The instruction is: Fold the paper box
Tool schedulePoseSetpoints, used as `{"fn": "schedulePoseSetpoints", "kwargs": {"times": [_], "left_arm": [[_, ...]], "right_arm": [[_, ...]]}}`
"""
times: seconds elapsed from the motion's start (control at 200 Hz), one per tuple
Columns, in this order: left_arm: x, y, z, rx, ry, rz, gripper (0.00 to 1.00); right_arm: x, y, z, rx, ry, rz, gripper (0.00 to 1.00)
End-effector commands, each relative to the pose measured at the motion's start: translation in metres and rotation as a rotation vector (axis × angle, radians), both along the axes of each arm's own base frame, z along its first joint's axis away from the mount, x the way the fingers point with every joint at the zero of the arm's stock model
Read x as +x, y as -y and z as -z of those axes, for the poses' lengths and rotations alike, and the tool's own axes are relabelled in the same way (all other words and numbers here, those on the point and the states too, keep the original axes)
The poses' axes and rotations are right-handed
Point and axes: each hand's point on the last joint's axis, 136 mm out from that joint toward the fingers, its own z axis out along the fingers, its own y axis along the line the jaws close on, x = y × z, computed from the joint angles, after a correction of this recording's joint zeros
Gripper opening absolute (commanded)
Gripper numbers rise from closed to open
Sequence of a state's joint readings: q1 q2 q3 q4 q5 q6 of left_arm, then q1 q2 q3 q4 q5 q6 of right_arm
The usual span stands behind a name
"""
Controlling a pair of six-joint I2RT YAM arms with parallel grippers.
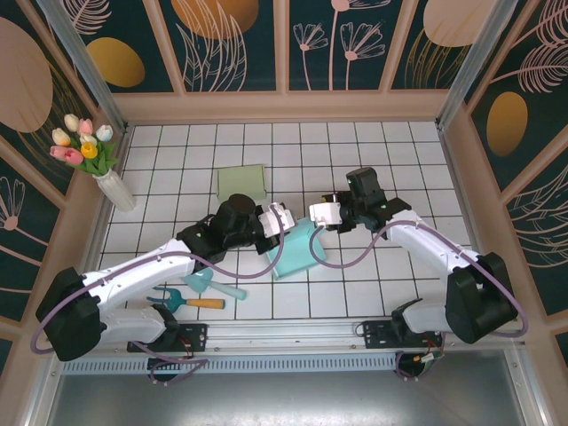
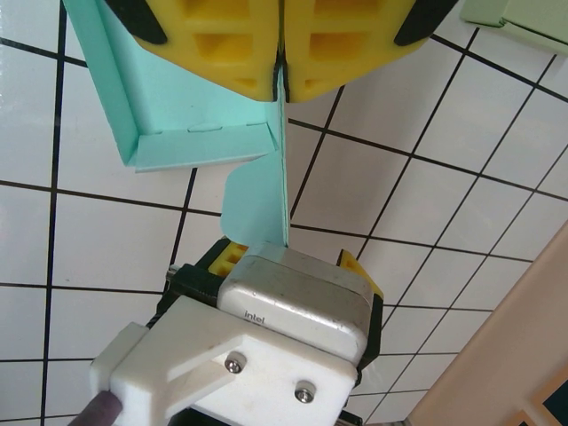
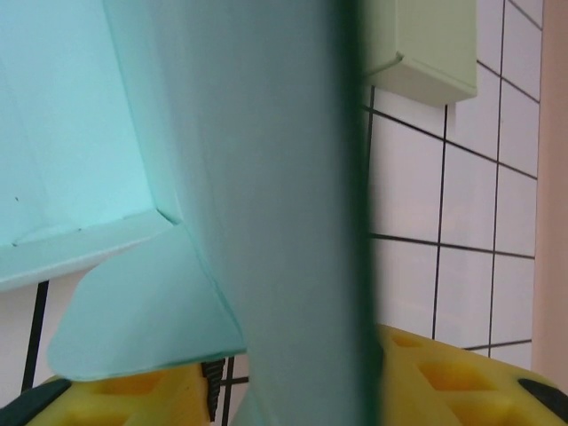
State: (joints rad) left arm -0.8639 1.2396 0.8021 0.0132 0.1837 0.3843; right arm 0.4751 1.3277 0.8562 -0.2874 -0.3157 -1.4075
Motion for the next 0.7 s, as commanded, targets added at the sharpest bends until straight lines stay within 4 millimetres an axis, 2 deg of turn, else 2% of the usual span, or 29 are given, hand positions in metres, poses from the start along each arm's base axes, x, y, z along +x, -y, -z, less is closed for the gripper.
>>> {"fn": "schedulePoseSetpoints", "kwargs": {"times": [0.0, 0.405, 0.696], "left_arm": [[-0.004, 0.002, 0.002, -0.004, -0.016, 0.016, 0.03], [0.001, 0.006, 0.009, 0.007, -0.025, 0.004, 0.04], [0.0, 0.006, 0.003, -0.005, -0.014, 0.011, 0.03]], "right_arm": [[-0.007, -0.012, -0.012, 0.054, -0.016, -0.044, 0.46], [-0.022, -0.025, -0.005, 0.013, -0.088, -0.081, 0.43], [-0.026, -0.031, -0.004, 0.048, -0.124, -0.1, 0.33]]}}
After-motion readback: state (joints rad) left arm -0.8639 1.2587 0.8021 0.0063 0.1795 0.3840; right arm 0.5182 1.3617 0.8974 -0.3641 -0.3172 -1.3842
